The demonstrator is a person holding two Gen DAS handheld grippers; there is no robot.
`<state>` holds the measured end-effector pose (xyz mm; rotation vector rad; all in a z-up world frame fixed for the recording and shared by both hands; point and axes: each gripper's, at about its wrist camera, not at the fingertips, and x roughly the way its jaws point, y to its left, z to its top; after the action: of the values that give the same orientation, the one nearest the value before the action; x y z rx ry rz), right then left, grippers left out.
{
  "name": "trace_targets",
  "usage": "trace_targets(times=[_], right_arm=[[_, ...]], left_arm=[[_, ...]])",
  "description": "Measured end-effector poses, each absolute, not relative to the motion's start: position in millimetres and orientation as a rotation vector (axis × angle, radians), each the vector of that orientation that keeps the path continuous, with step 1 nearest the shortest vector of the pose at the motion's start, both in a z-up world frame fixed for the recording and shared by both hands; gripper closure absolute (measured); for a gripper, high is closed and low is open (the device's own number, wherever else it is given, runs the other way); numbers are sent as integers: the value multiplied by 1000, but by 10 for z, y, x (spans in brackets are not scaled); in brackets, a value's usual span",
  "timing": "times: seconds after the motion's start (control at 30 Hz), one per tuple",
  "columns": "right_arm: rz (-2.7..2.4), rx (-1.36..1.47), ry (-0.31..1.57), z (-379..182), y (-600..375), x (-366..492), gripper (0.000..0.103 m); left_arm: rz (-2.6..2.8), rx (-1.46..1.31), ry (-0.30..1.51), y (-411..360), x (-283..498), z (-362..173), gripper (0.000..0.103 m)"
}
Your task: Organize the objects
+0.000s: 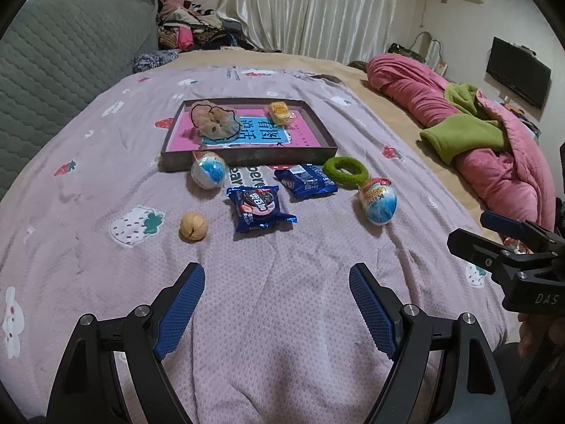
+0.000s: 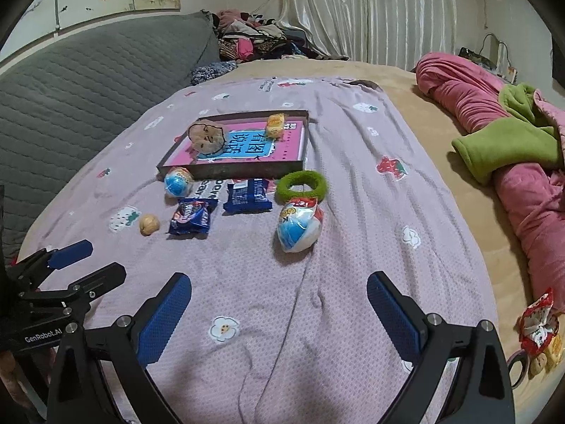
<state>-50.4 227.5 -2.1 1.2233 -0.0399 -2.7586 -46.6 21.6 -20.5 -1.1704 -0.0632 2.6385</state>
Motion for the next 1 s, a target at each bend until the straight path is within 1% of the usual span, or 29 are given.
trace_targets(times=[0.17,0.33,0.47,0.67,0.87,1.0], right_arm=[[-2762,1232,-22,-96,2276,-559,2],[-2806,1224,71,-128,2226,-613,2],[-2827,1214,103,-142,2222,-658,2],[-2815,1222,61,-191,2241,-756,2],[-2805,1239,77,-259,2238,-805,2],[-2799,1251,55,-302,2266,-853,2]], left_arm=[[2630,-1182,-67,251,-543,-271,18],[2634,-1193,-62,277,-638,-342,18],[2625,-1200,-73,279,-697,-378,18],[2618,-1213,-91,269,-819,-420,18],[2624,-1224,-81,280,-940,-450,18],[2626,-1240,-81,292,-1021,-495,18]])
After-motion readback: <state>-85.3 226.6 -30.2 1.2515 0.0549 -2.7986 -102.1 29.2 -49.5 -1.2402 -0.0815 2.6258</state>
